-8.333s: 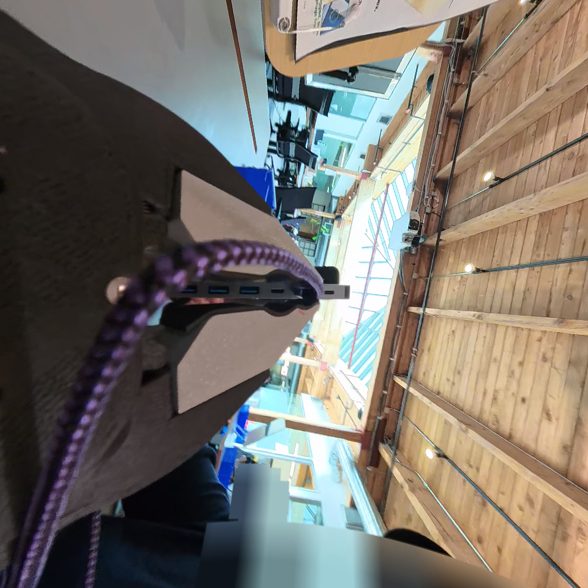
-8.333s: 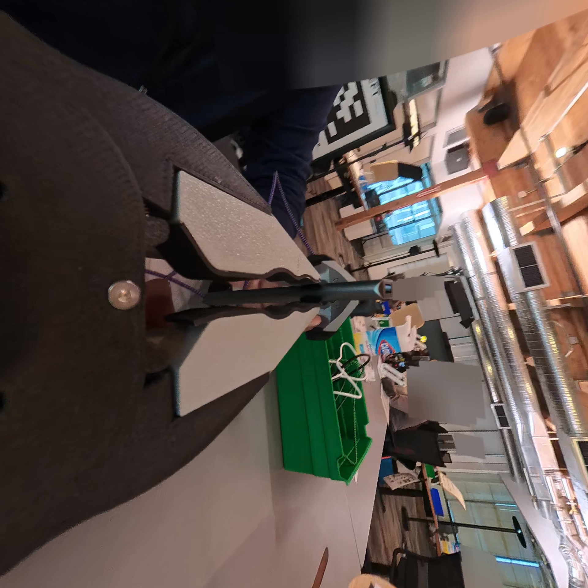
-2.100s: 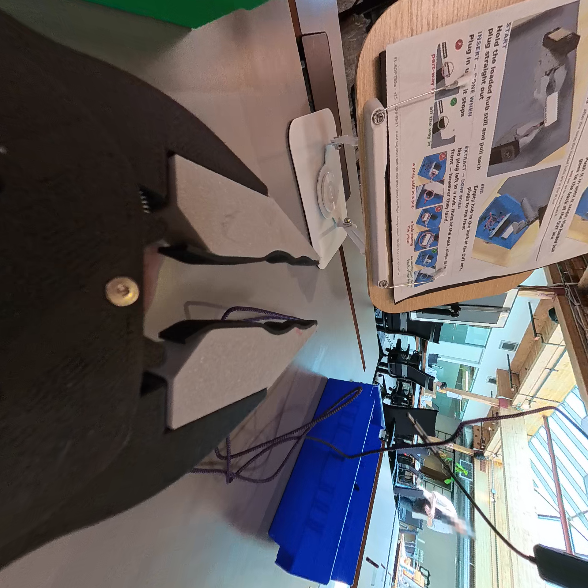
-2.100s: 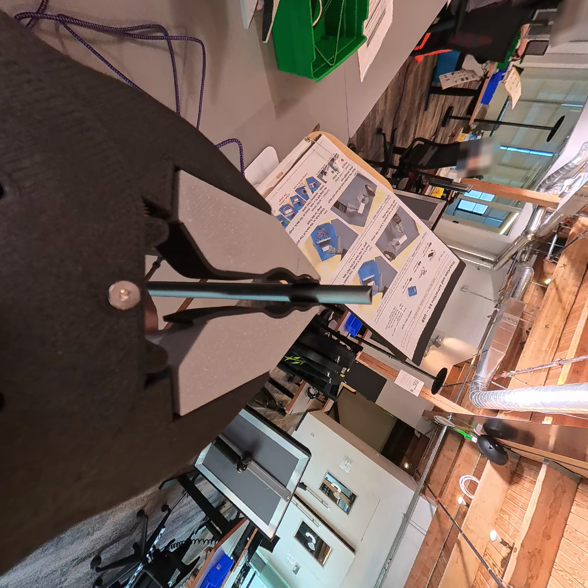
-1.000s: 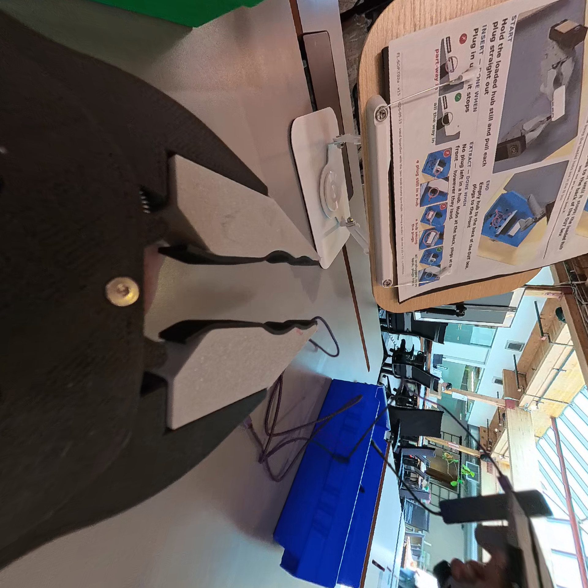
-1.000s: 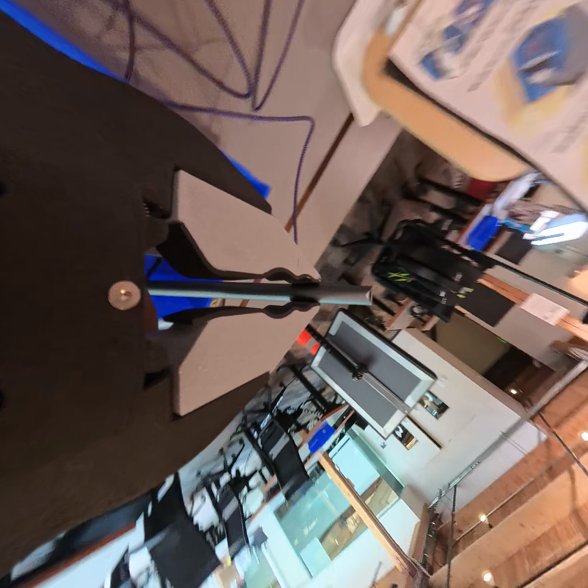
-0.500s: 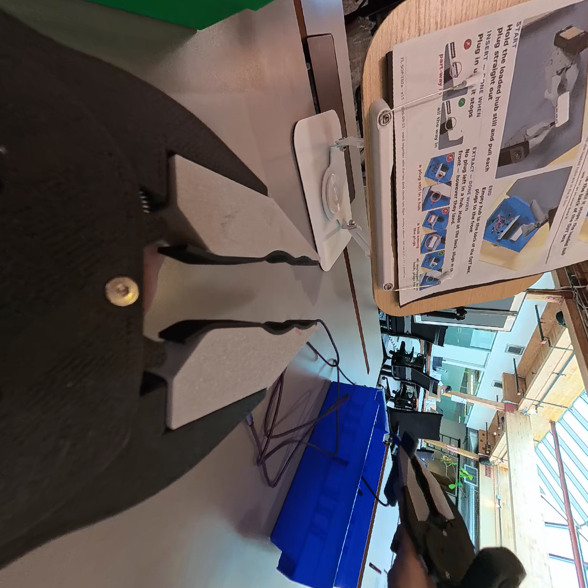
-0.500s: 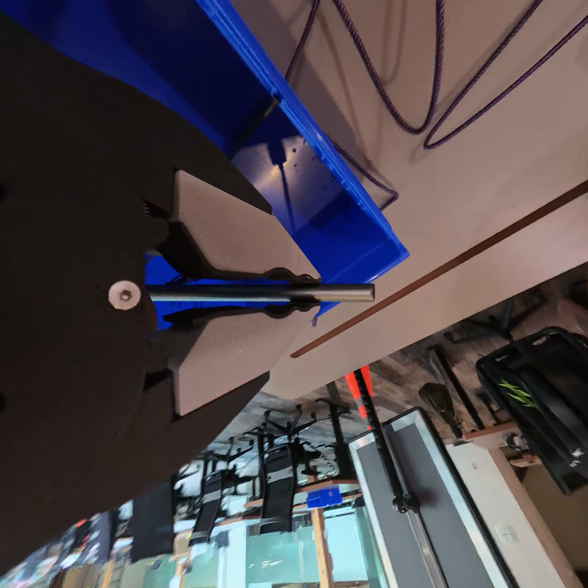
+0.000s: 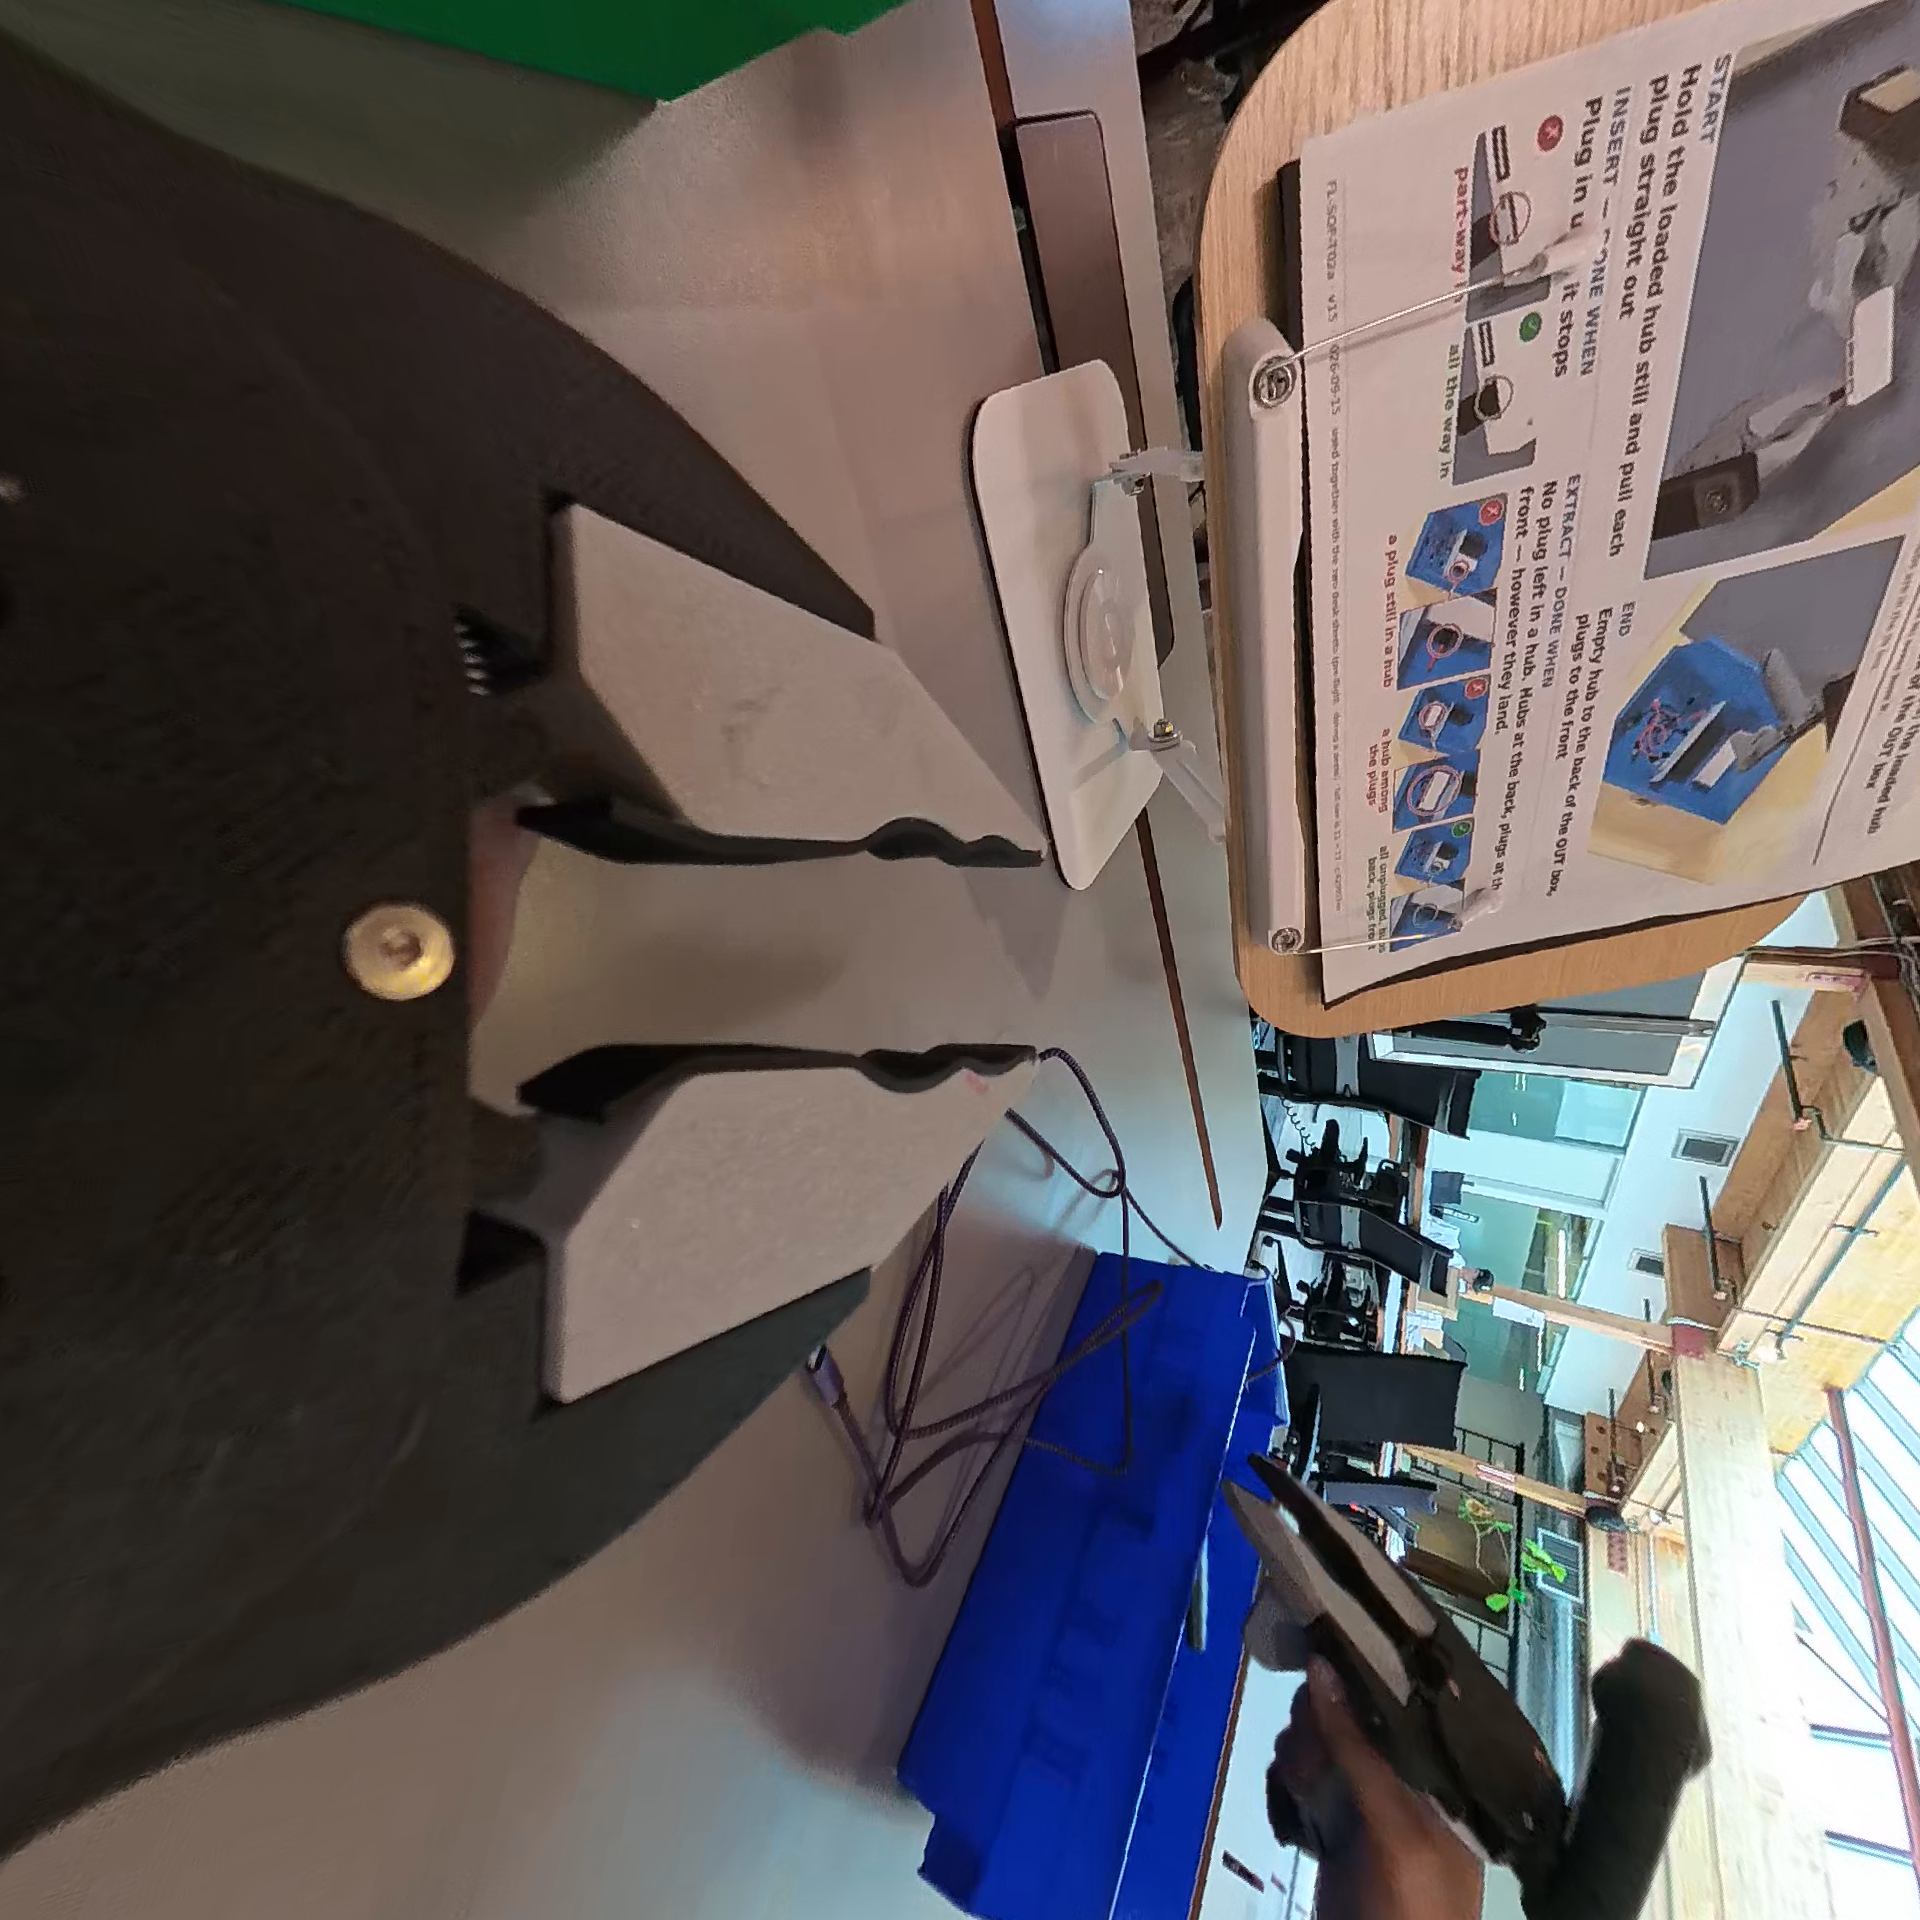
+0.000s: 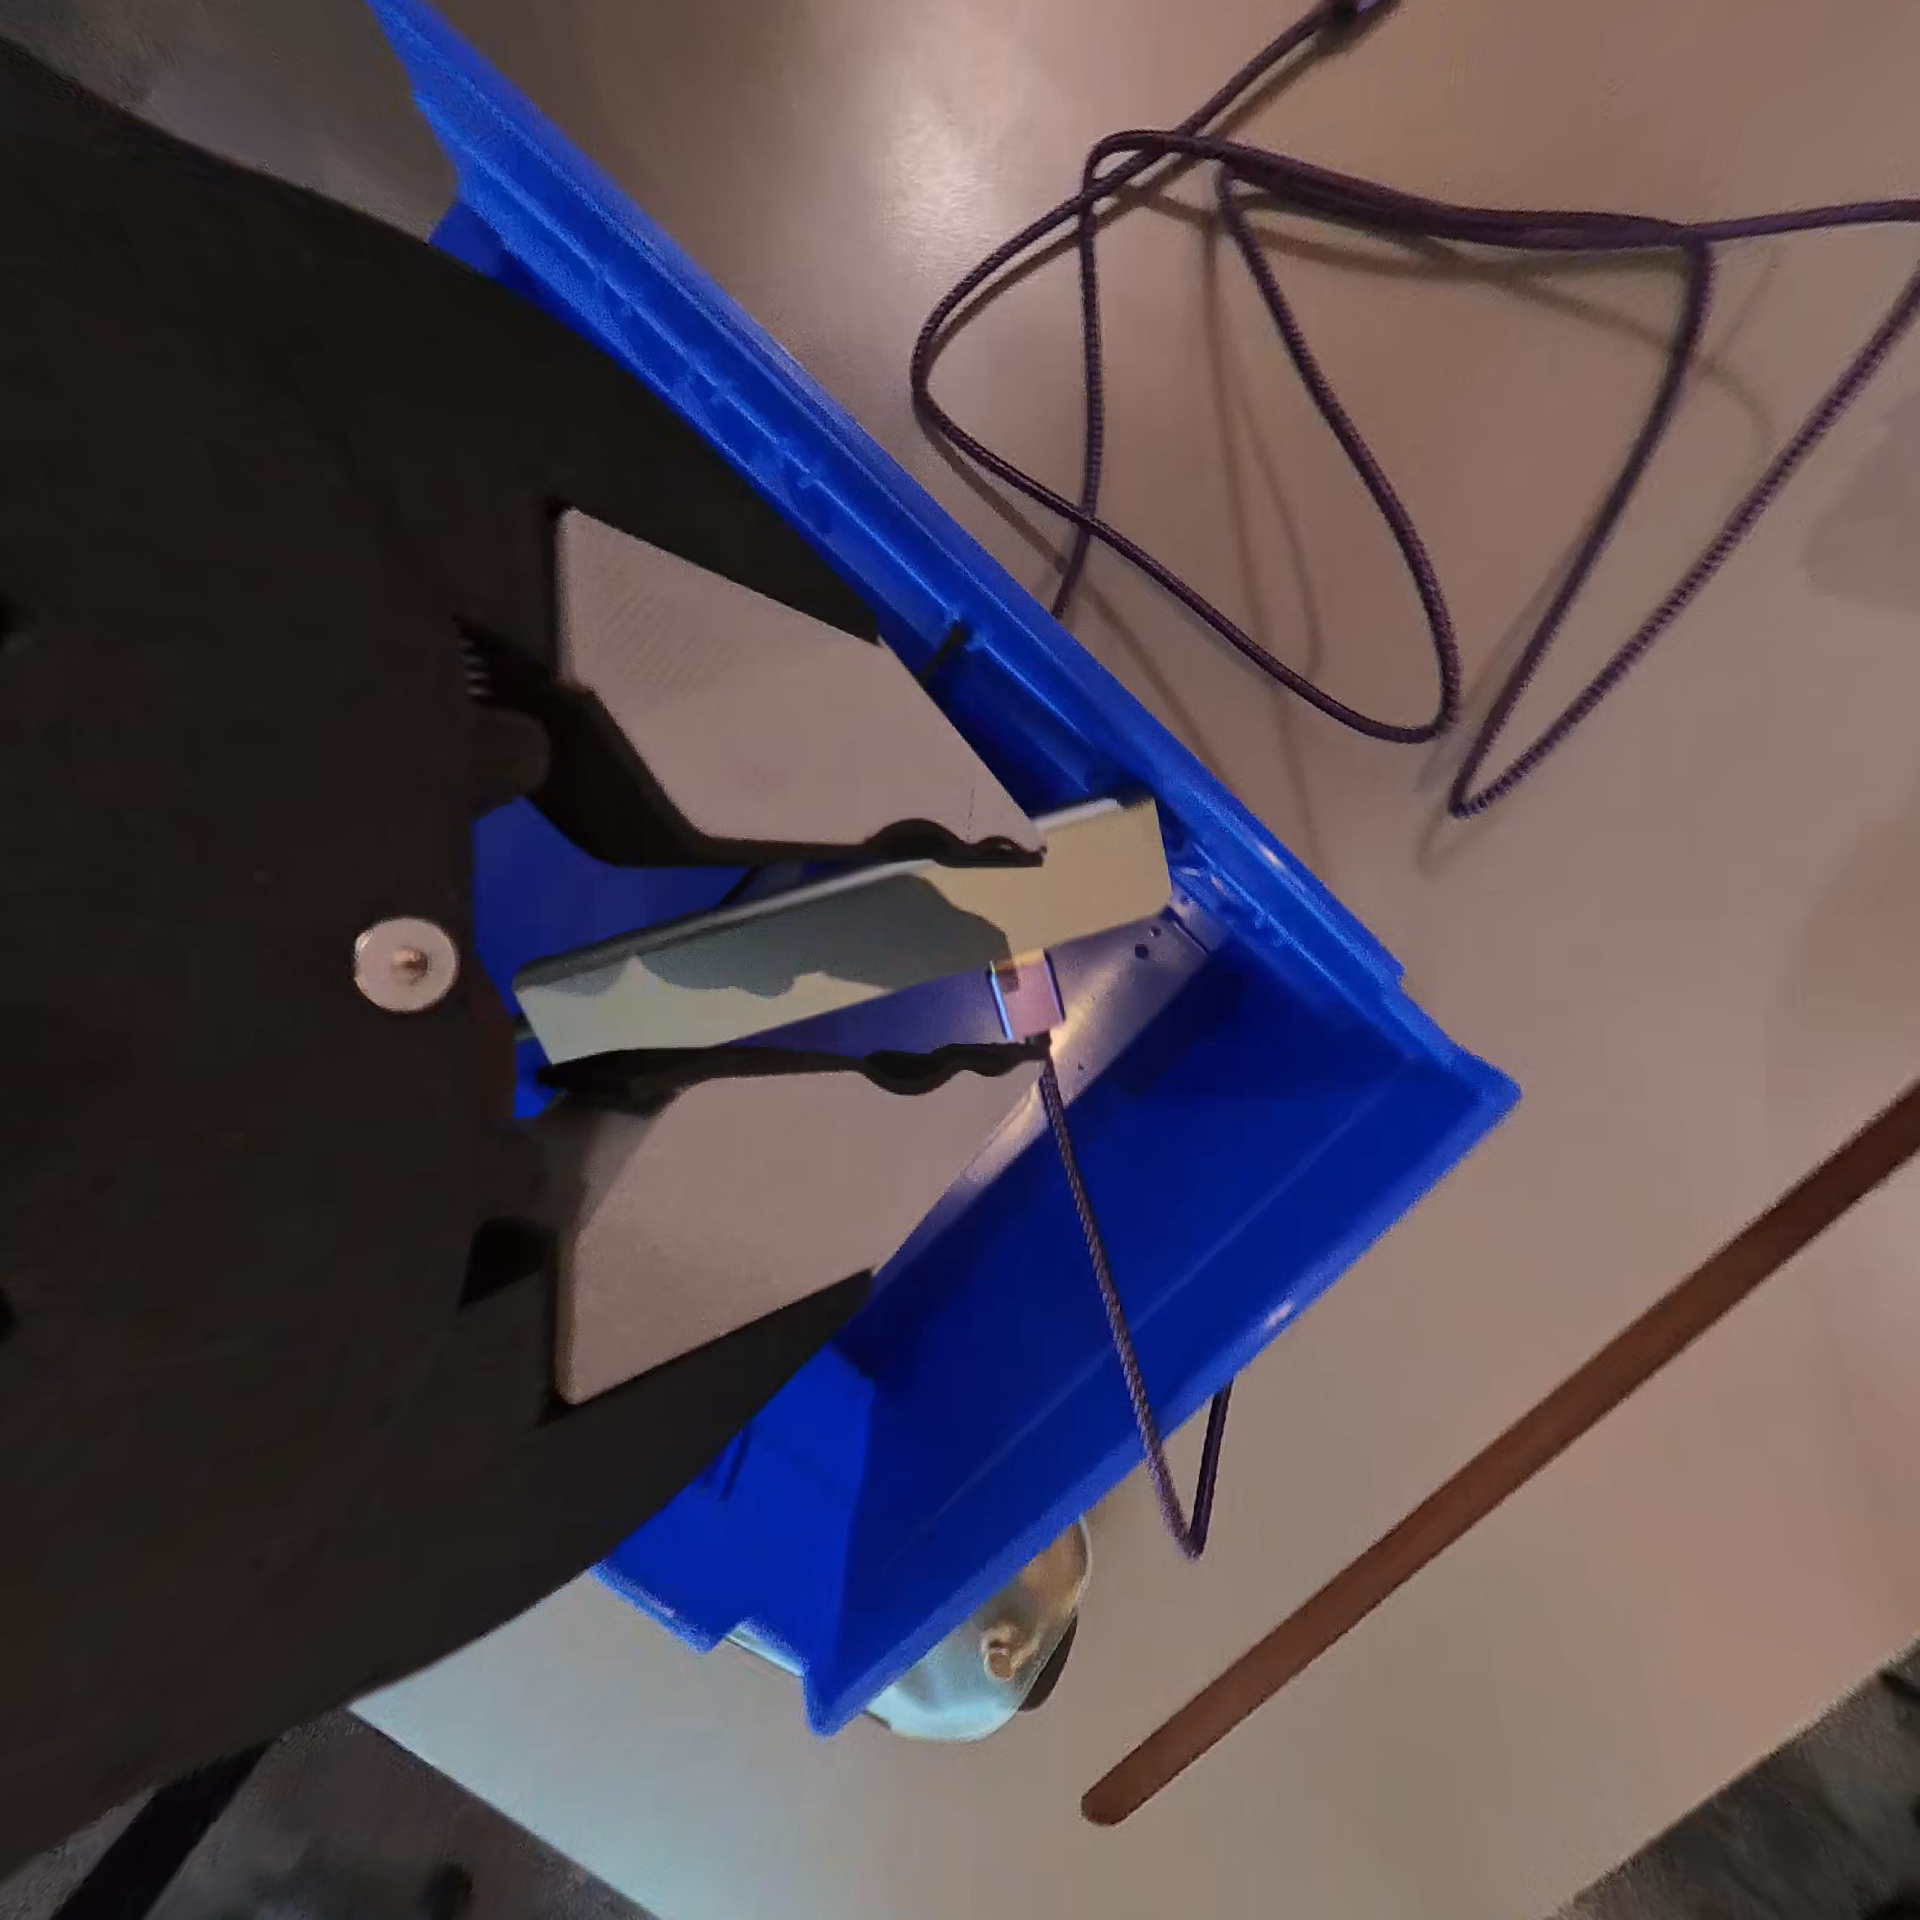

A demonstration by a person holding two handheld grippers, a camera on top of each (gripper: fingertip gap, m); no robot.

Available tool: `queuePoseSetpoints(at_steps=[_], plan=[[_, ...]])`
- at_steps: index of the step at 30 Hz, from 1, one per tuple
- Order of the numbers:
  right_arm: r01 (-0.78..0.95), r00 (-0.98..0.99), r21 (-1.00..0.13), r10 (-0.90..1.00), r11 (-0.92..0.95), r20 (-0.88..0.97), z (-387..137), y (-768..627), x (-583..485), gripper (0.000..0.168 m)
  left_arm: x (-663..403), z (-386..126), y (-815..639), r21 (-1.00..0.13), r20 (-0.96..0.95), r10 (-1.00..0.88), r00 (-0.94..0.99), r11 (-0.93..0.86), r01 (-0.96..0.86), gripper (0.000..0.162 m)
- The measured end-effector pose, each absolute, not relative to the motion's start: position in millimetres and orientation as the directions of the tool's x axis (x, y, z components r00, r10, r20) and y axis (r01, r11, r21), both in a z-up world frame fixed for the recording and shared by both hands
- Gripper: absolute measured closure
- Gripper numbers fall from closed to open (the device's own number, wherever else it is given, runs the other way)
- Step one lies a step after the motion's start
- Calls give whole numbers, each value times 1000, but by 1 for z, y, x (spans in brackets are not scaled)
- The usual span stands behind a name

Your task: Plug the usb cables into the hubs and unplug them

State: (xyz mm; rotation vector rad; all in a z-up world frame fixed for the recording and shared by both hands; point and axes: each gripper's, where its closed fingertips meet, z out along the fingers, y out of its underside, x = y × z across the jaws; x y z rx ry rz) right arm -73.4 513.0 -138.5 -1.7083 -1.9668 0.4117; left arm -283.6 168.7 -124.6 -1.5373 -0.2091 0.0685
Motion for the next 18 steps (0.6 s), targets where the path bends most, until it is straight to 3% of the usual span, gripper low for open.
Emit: queuePoseSetpoints(at_steps=[5, 8, 11, 18], plan=[[730, -1, -680, 995, 73, 105, -103, 511, -85, 136, -280, -121, 169, -996, 89, 162, 983, 46, 83, 131], [671, -122, -735, 992, 97, 20, -81, 454, -101, 116, -277, -121, 170, -996, 86, 153, 984, 44, 80, 131], [711, -291, -674, 956, 200, -23, -91, 379, -110, 96, -276, -122, 171, -997, 78, 152, 985, 34, 74, 131], [824, -403, -421, 915, 379, 35, -174, 296, -128, 90, -282, -121, 167, -995, 95, 169, 981, 45, 88, 131]])
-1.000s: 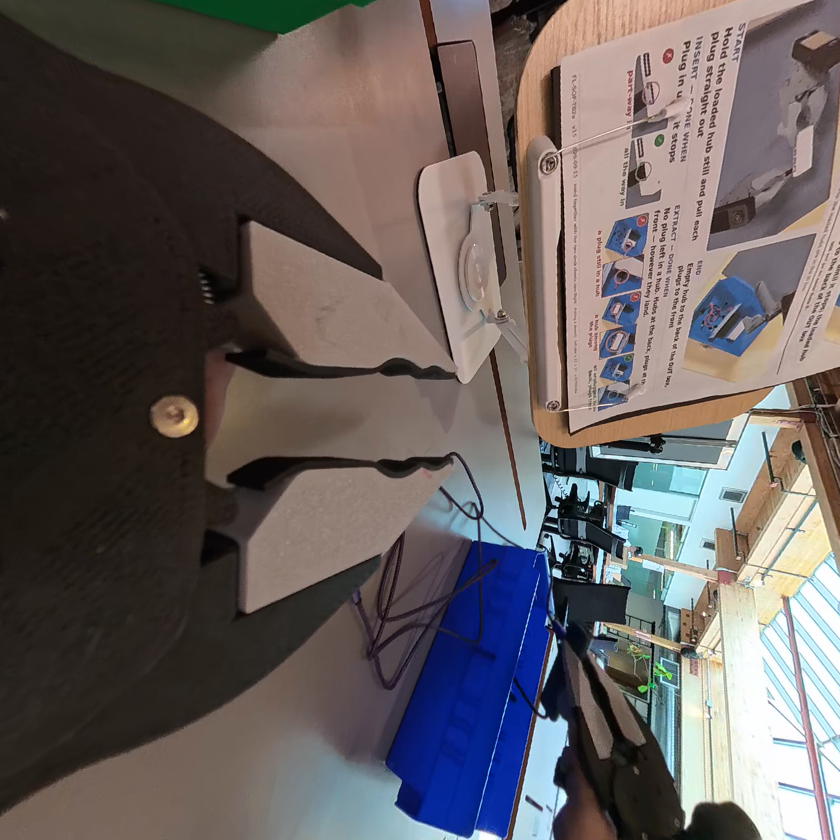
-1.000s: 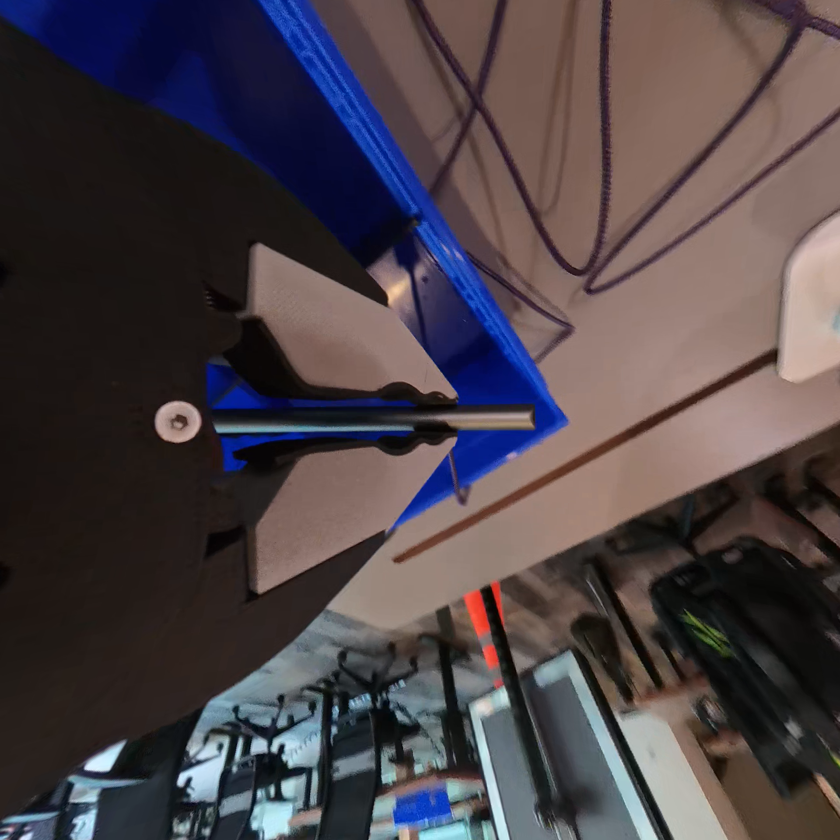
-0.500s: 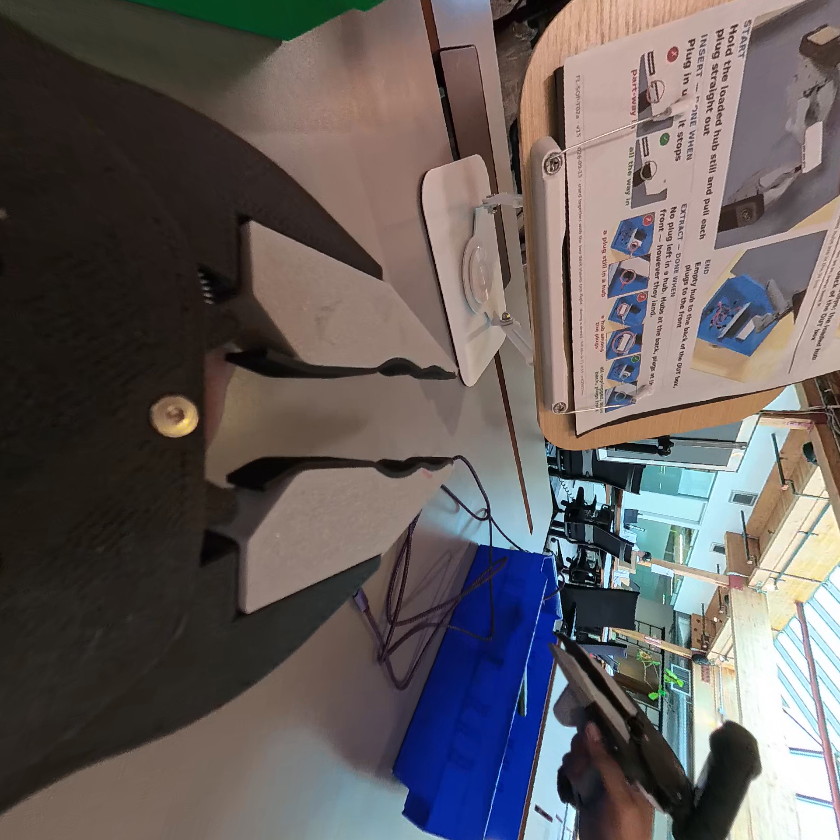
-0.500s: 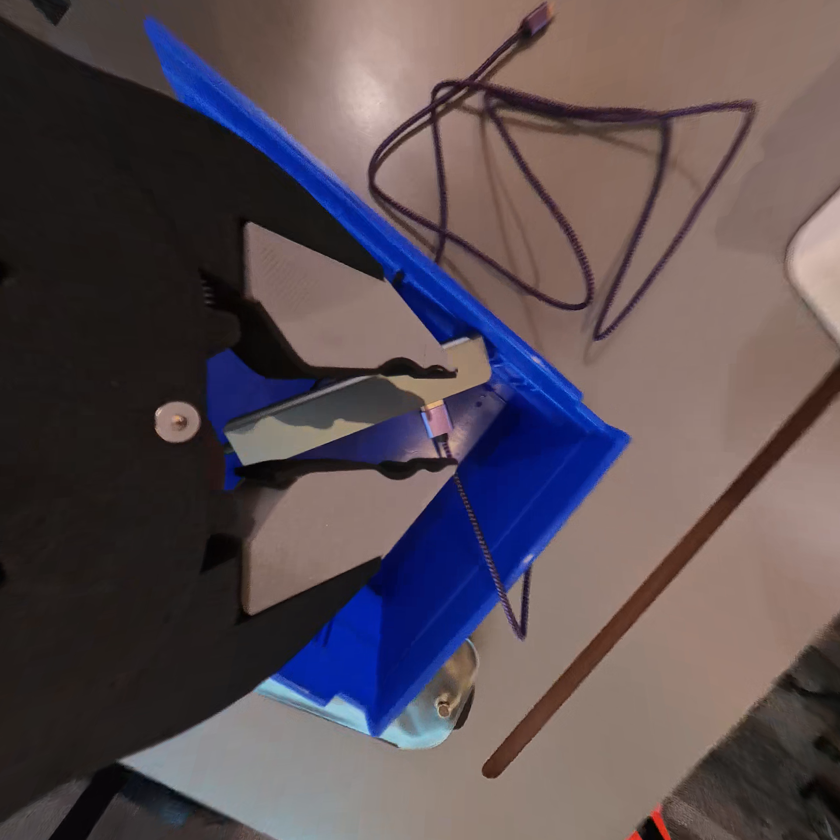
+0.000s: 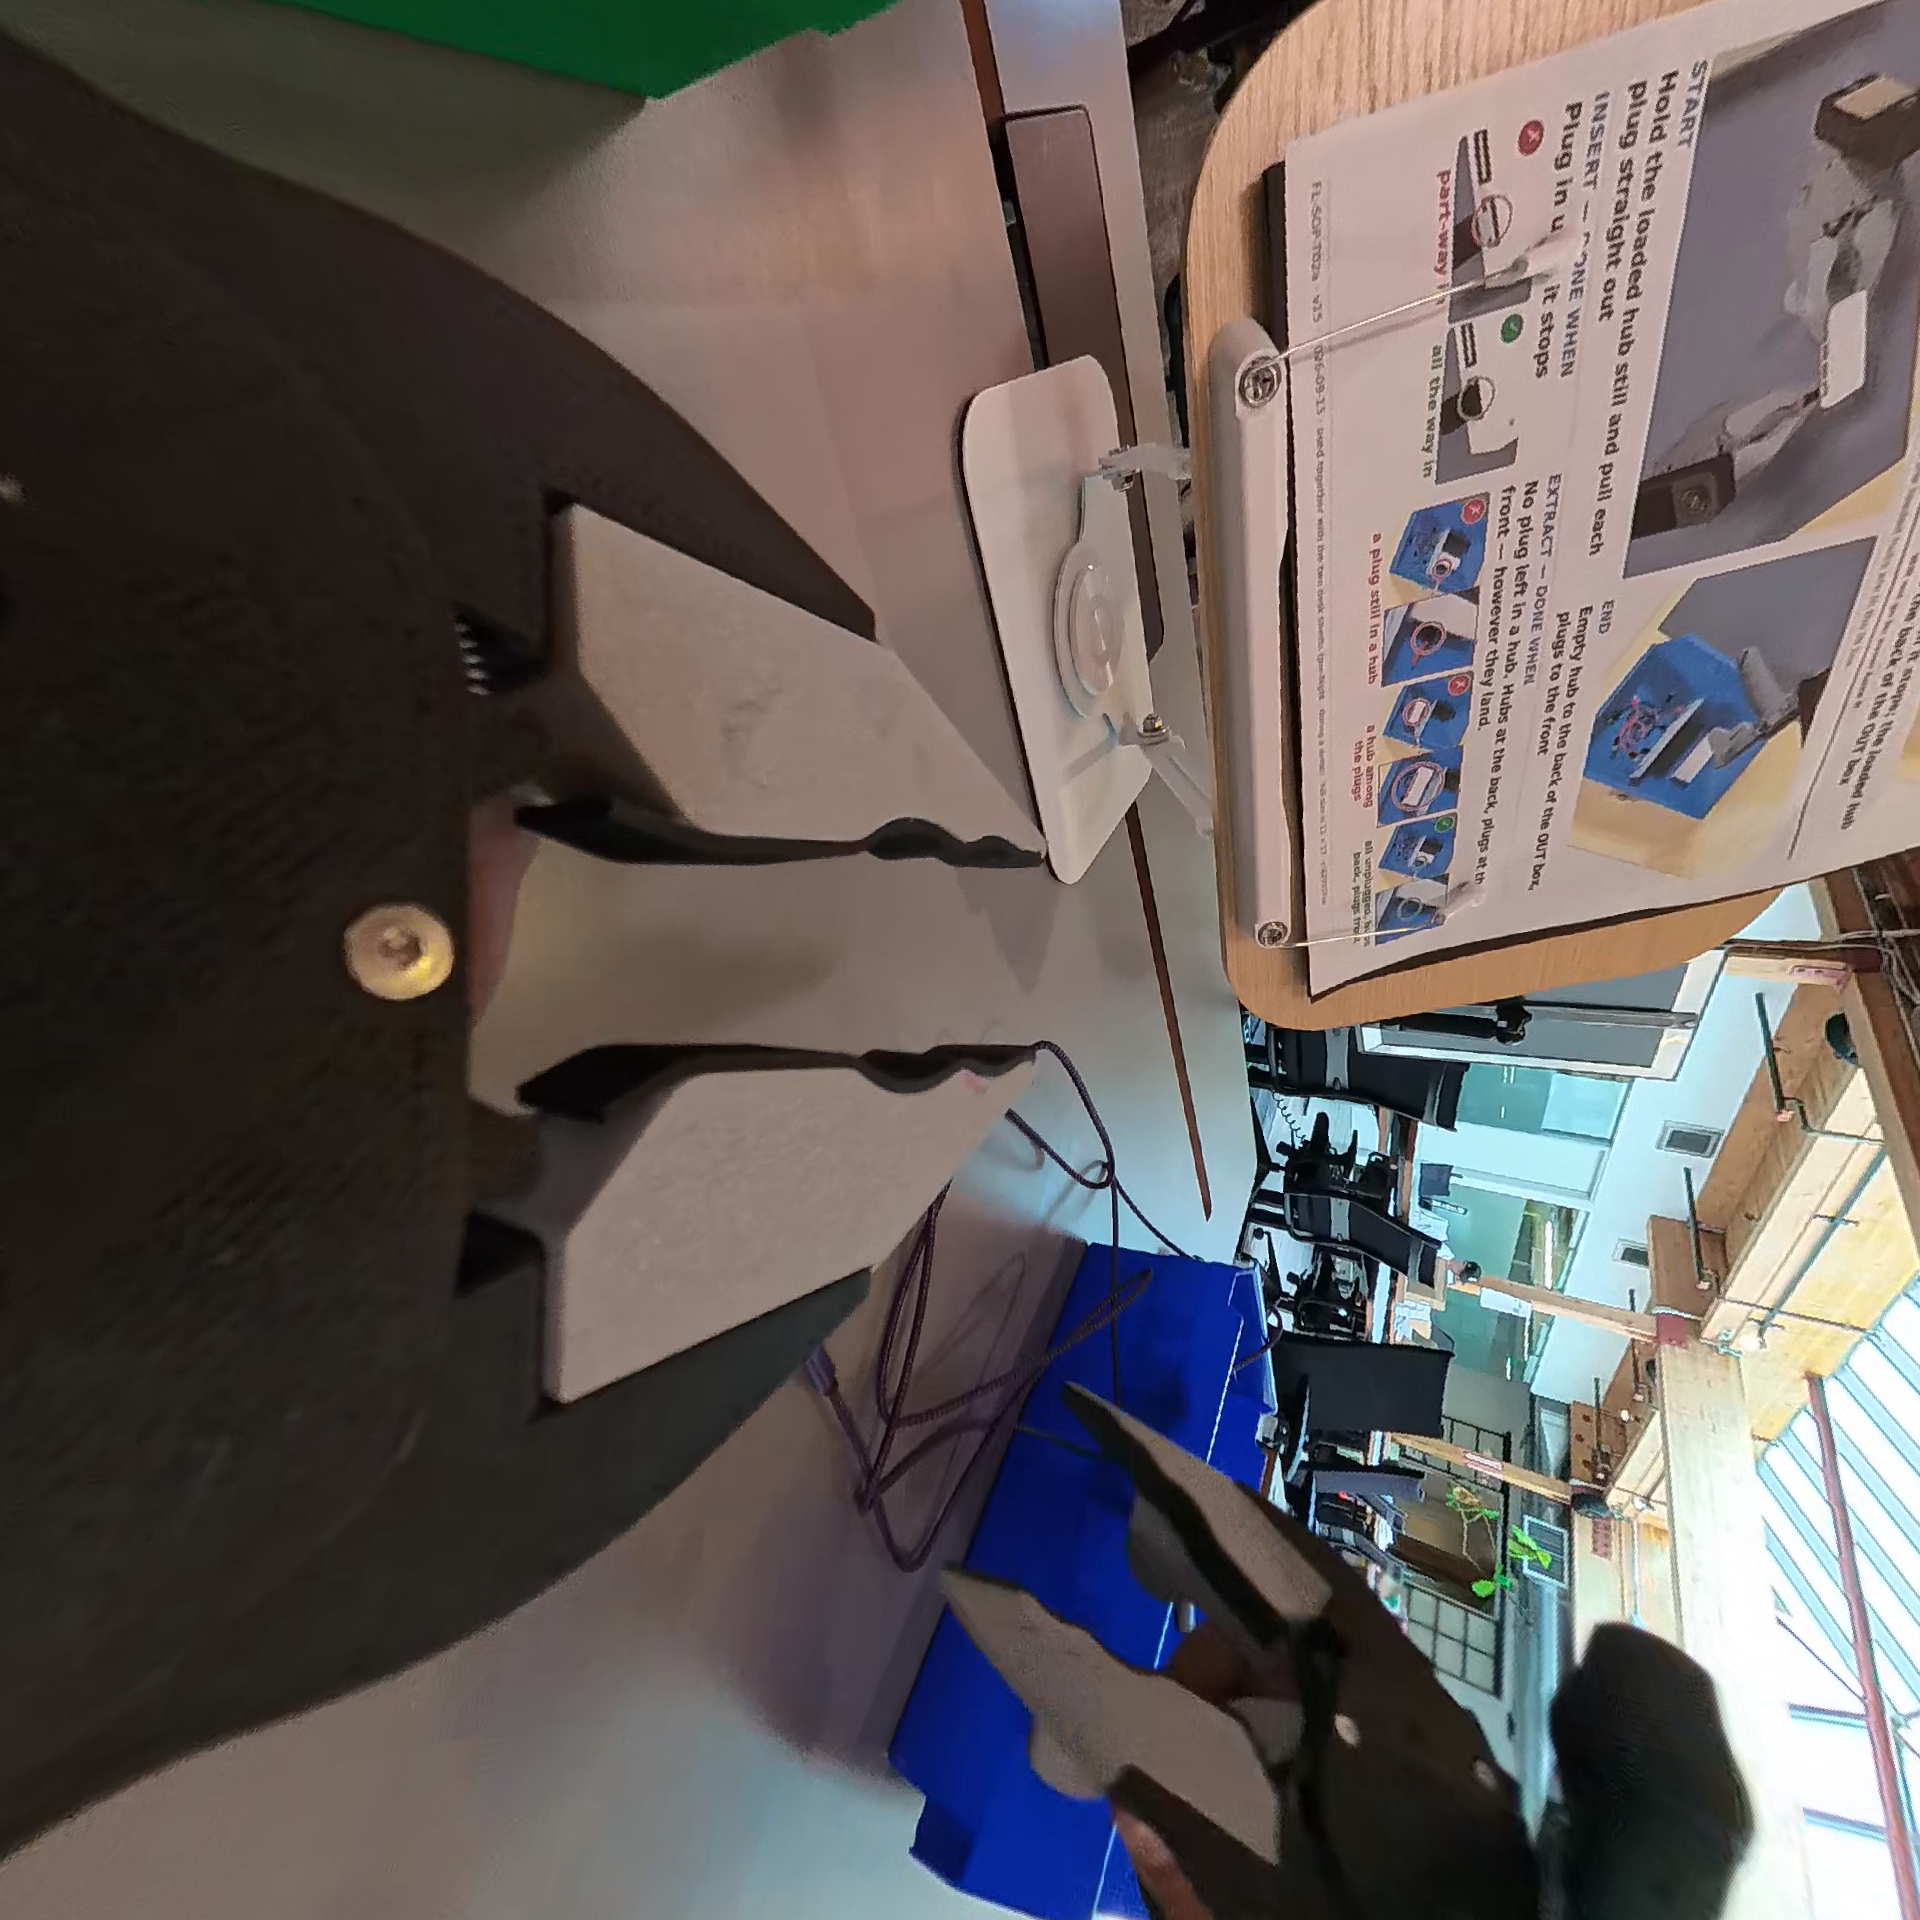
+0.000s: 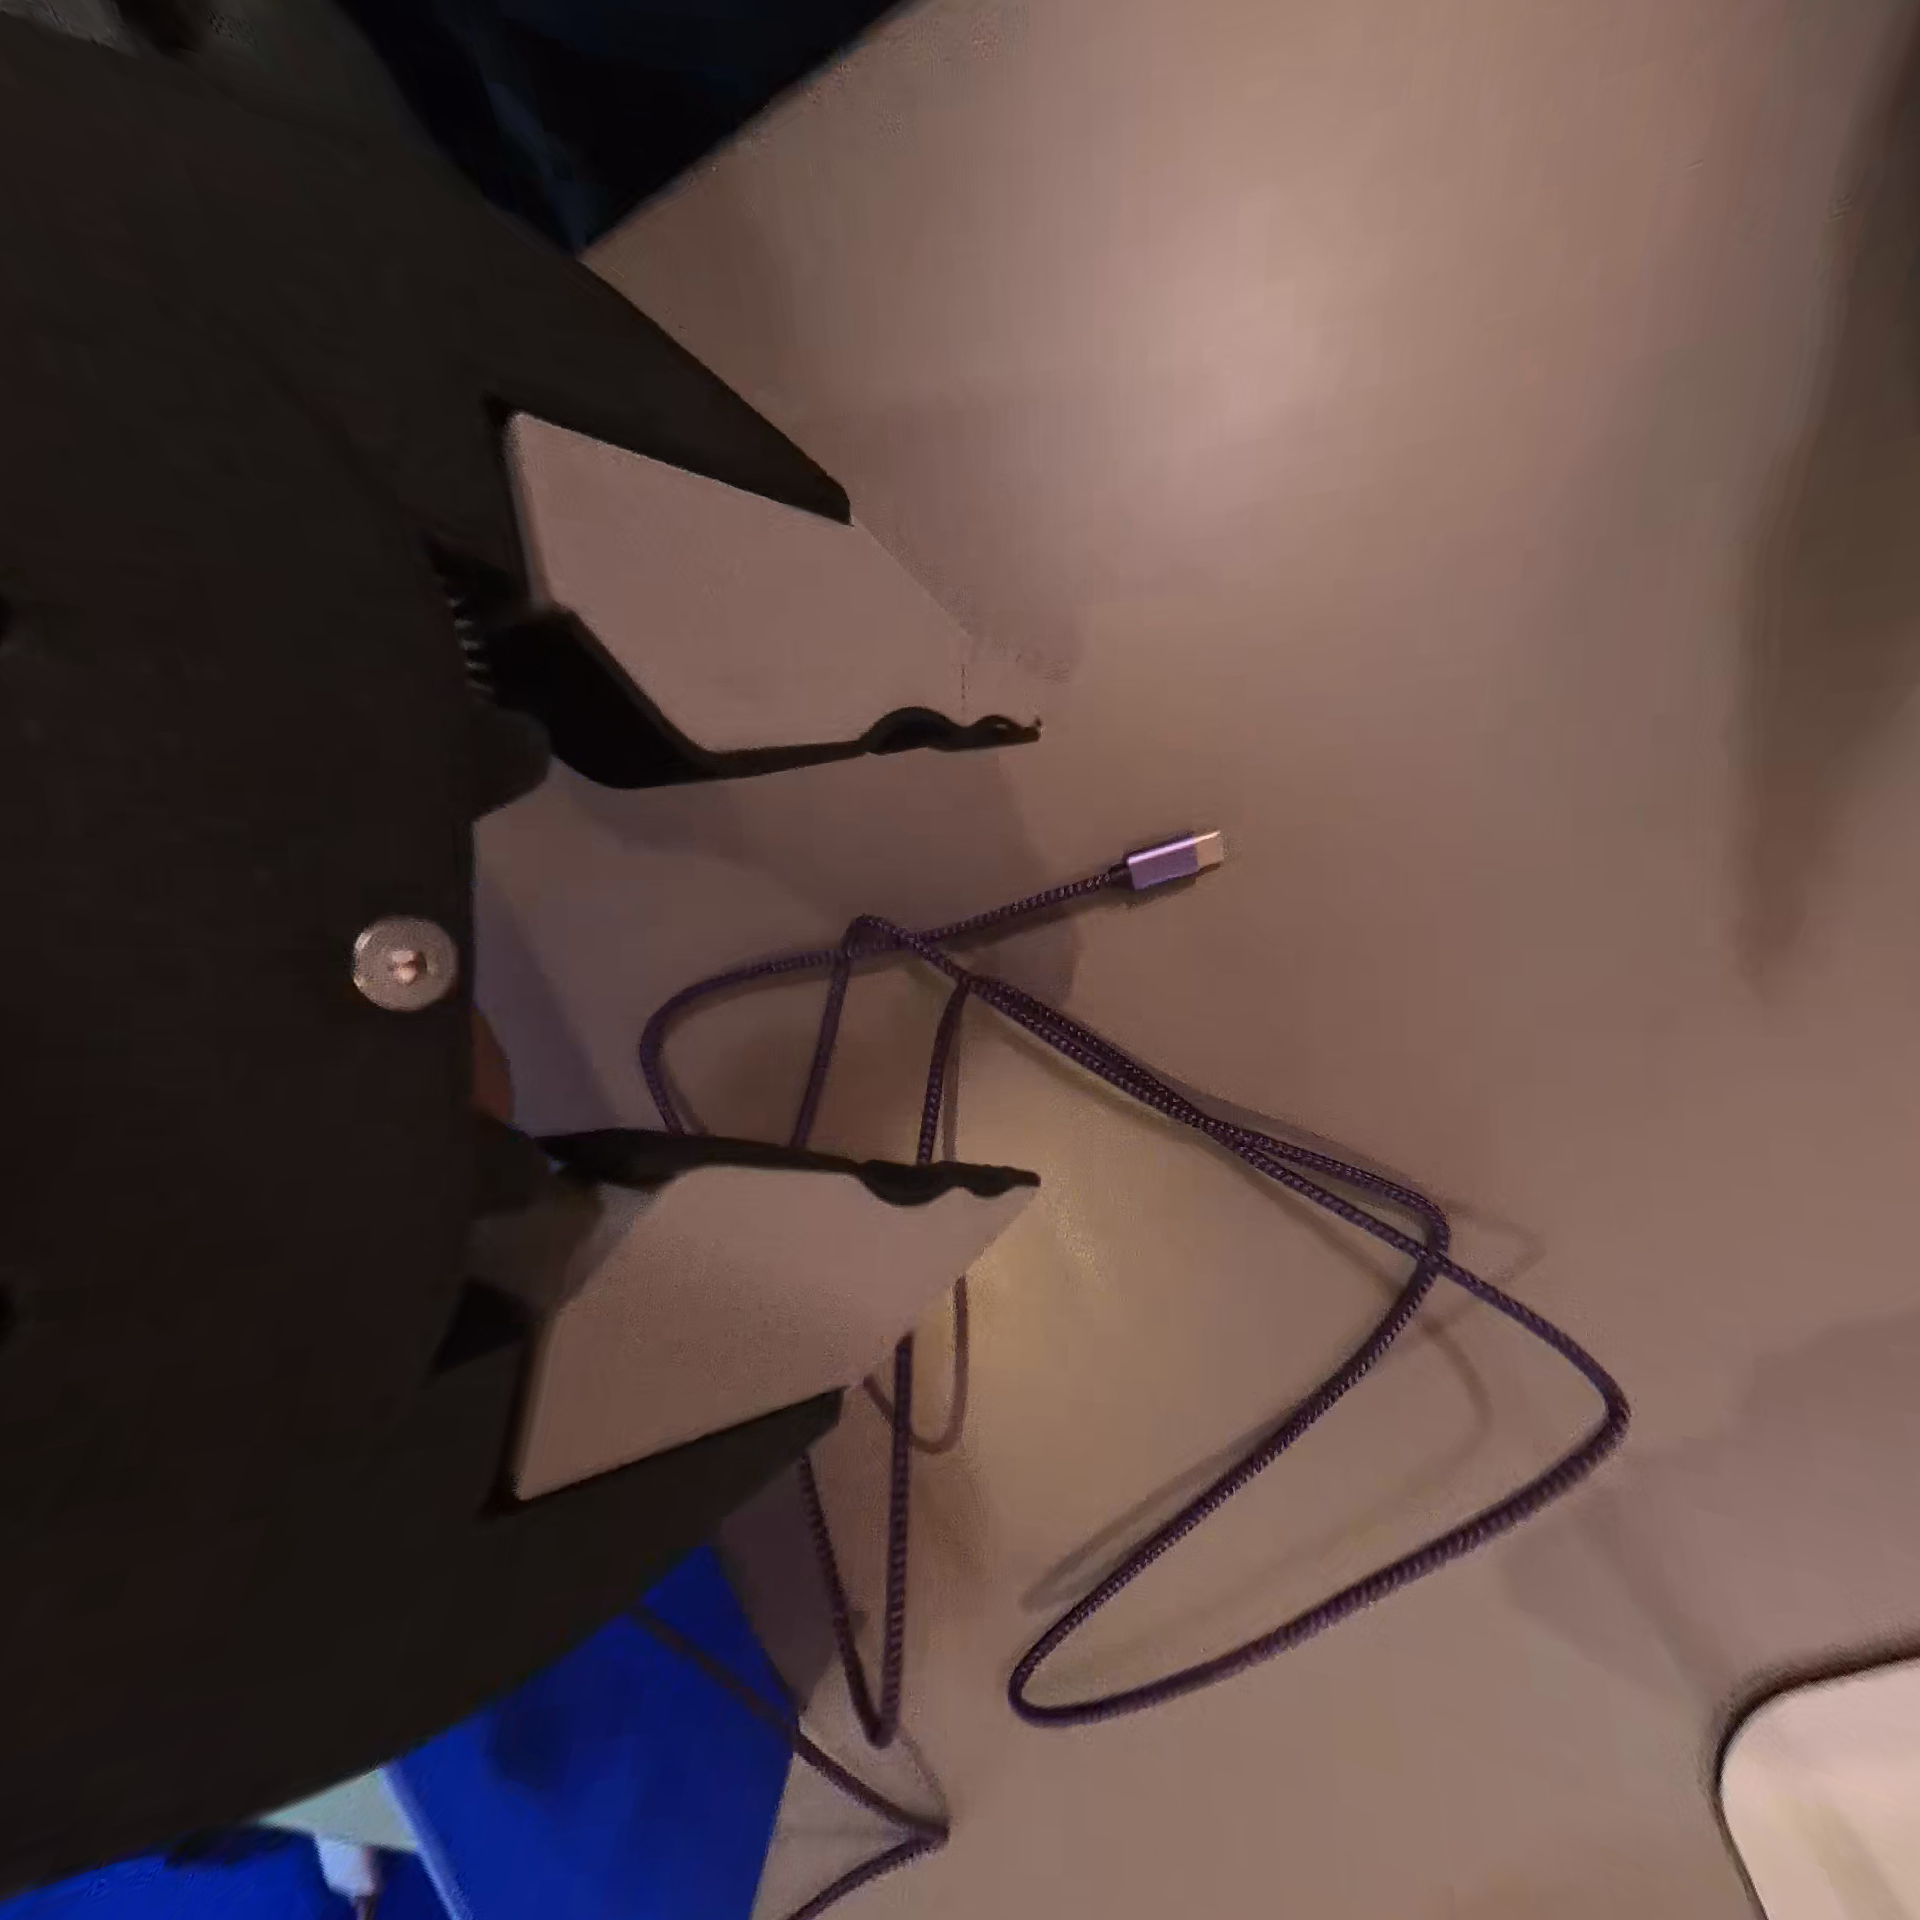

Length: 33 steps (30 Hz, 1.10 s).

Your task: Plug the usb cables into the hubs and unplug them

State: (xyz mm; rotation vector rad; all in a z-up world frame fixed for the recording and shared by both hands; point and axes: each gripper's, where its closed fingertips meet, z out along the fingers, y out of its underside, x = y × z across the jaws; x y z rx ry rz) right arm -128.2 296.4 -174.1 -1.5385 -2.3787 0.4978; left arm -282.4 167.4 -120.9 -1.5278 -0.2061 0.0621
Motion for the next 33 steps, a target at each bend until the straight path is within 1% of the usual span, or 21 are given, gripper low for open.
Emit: queuePoseSetpoints(at_steps=[2, 5, 6, 8, 9, 10, 11, 12, 13, 16, 18, 21, 25, 28, 30, 33], plan=[[823, -444, -342, 889, 454, 111, -196, 299, -130, 90, -282, -121, 167, -995, 95, 169, 981, 46, 88, 131], [823, -488, -257, 862, 507, 138, -218, 303, -127, 91, -282, -120, 167, -995, 96, 165, 982, 49, 89, 131], [821, -500, -234, 854, 520, 143, -223, 306, -127, 93, -282, -119, 167, -995, 97, 163, 982, 50, 90, 131], [819, -525, -182, 839, 544, 144, -235, 312, -123, 103, -281, -119, 167, -995, 98, 160, 982, 50, 91, 131], [816, -538, -181, 836, 549, 112, -240, 309, -121, 119, -281, -119, 168, -994, 99, 158, 982, 49, 93, 131], [816, -539, -205, 839, 541, 71, -241, 304, -121, 132, -281, -119, 168, -994, 100, 157, 982, 49, 94, 131], [818, -535, -225, 844, 530, 43, -242, 302, -122, 142, -281, -119, 167, -994, 100, 157, 983, 49, 93, 131], [817, -533, -240, 845, 524, 30, -242, 302, -124, 157, -281, -118, 167, -994, 99, 158, 983, 50, 92, 131], [810, -539, -254, 841, 529, 34, -243, 303, -126, 160, -281, -118, 167, -994, 99, 158, 982, 49, 92, 131], [807, -534, -272, 844, 524, 41, -242, 308, -128, 164, -282, -120, 168, -994, 102, 158, 982, 47, 96, 131], [805, -519, -279, 849, 523, 96, -234, 314, -133, 165, -281, -121, 168, -995, 100, 159, 982, 42, 94, 131], [770, -488, -359, 849, 528, 201, -188, 322, -145, 166, -281, -121, 169, -995, 96, 160, 982, 39, 90, 131], [688, -365, -505, 851, 520, 379, -78, 350, -151, 165, -283, -120, 167, -995, 101, 165, 981, 46, 94, 131], [618, -197, -607, 846, 500, 496, 7, 385, -134, 166, -283, -118, 166, -994, 105, 166, 981, 55, 97, 131], [614, -73, -617, 814, 492, 576, 47, 419, -112, 165, -283, -117, 166, -994, 105, 164, 981, 56, 97, 131], [667, 77, -608, 772, 431, 631, 73, 472, -71, 165, -281, -116, 167, -994, 103, 159, 982, 57, 95, 131]])
